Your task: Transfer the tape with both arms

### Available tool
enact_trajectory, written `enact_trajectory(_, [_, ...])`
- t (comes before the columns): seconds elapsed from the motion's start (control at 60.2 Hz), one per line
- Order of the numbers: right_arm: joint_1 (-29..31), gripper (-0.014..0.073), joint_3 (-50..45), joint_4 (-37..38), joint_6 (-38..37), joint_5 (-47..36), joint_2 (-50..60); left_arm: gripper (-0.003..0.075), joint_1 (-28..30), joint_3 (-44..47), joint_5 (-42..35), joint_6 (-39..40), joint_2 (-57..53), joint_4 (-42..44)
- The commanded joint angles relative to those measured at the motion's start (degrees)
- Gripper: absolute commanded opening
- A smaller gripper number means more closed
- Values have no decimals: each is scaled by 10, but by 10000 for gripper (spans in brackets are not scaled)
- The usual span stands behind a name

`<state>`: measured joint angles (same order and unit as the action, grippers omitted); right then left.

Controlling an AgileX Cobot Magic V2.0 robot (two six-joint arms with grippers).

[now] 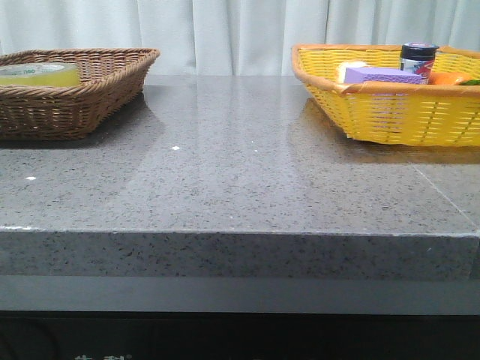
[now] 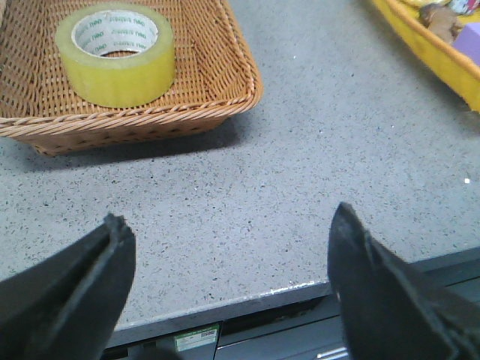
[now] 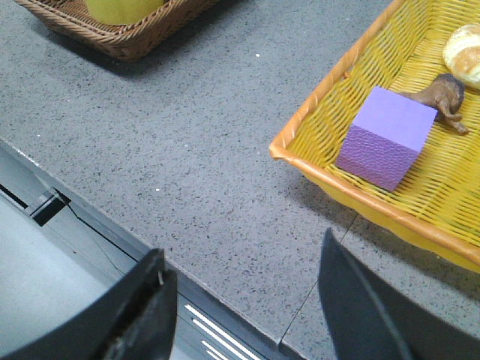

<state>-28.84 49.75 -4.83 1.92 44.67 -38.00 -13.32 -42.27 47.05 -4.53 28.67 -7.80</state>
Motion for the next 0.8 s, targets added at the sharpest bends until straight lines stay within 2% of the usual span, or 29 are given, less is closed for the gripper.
enact_trajectory(0.0, [3, 445, 12, -3, 0, -34, 2, 533, -4, -1, -52, 4, -21, -11])
enact_trajectory(0.116, [3, 445, 12, -3, 0, -32, 2, 530, -4, 6, -53, 4, -36, -11])
enact_trajectory(0.199, [3, 419, 12, -3, 0, -32, 2, 492, -4, 6, -54, 4, -36, -11])
enact_trajectory(0.282, [3, 333, 12, -3, 0, -31, 2, 414, -4, 6, -61, 4, -36, -11])
enact_trajectory(0.448, [3, 91, 12, -3, 0, -28, 2, 207, -4, 6, -75, 4, -36, -11])
enact_trajectory(0.598, [3, -67, 12, -3, 0, -23, 2, 39, -4, 6, -77, 4, -36, -11])
enact_trajectory(0.664, [3, -64, 12, -3, 0, -23, 2, -15, -4, 6, -77, 4, -36, -11])
enact_trajectory(0.781, [3, -67, 12, -3, 0, -26, 2, -20, -4, 6, -73, 4, -36, -11])
